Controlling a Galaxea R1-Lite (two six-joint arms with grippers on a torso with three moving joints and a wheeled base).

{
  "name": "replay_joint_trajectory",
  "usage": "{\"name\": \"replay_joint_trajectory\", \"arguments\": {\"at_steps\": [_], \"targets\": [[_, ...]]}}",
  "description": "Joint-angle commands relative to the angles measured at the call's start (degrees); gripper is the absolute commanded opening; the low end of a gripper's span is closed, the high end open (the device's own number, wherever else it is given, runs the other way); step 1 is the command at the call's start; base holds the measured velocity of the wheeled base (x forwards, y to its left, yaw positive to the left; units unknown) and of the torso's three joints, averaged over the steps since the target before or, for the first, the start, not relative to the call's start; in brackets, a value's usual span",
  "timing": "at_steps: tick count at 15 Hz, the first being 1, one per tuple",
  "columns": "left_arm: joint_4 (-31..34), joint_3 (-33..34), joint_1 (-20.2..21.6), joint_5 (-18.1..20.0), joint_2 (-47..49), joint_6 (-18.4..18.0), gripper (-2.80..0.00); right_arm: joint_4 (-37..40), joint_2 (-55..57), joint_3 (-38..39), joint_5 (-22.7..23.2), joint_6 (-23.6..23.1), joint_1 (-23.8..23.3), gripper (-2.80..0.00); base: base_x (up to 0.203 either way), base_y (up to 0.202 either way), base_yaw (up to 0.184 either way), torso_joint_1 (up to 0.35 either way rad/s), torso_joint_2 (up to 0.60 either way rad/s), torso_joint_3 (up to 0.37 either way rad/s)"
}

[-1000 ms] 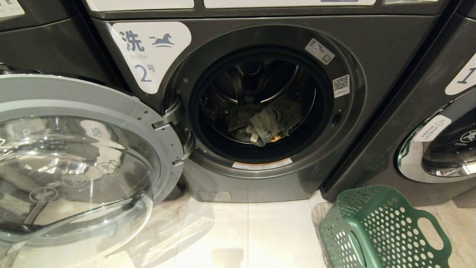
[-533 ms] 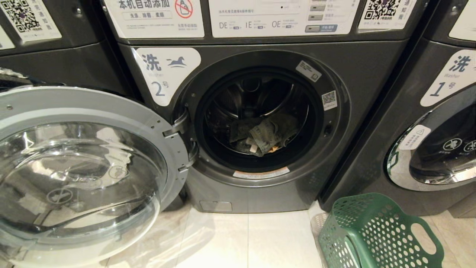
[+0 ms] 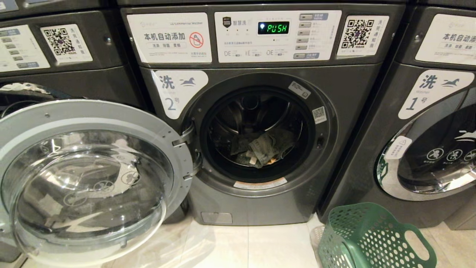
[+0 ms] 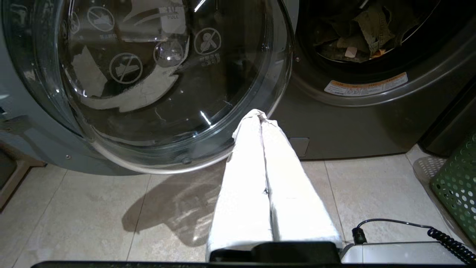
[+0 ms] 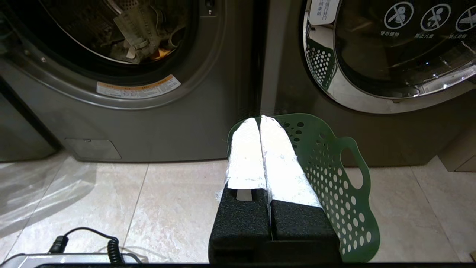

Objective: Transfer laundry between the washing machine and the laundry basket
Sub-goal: Close the washing machine door with the left hand

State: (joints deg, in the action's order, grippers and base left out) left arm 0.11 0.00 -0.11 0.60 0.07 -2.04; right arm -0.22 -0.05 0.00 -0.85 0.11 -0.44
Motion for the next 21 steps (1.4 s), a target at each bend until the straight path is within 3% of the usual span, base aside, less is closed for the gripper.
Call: {"name": "replay_joint_trajectory", "arguments": {"at_steps": [1, 10, 18, 21], "targets": [[0.07, 0.00, -0.02, 0.02, 0.01, 0.02, -2.80, -0.04, 0.14, 0.00, -0.03, -0.02, 0.00, -2.80, 0.000, 0.000, 0.000, -0.002, 0.00, 0.168], [0.07, 0.00, 0.00, 0.02, 0.01, 0.10, -2.80, -0.04, 0.13, 0.00, 0.06, -0.11, 0.00, -2.80, -0.007, 0.000, 0.000, 0.001, 0.00, 0.023], [-0.02, 0.00, 0.02, 0.02, 0.01, 0.19, -2.80, -0.04, 0.14, 0.00, -0.03, -0.02, 0.00, -2.80, -0.189, 0.000, 0.002, 0.002, 0.00, 0.003], [0.07, 0.00, 0.02, 0.01, 0.01, 0.37, -2.80, -0.04, 0.05, 0.00, -0.03, -0.02, 0.00, -2.80, -0.042, 0.000, 0.000, 0.000, 0.00, 0.002]]}}
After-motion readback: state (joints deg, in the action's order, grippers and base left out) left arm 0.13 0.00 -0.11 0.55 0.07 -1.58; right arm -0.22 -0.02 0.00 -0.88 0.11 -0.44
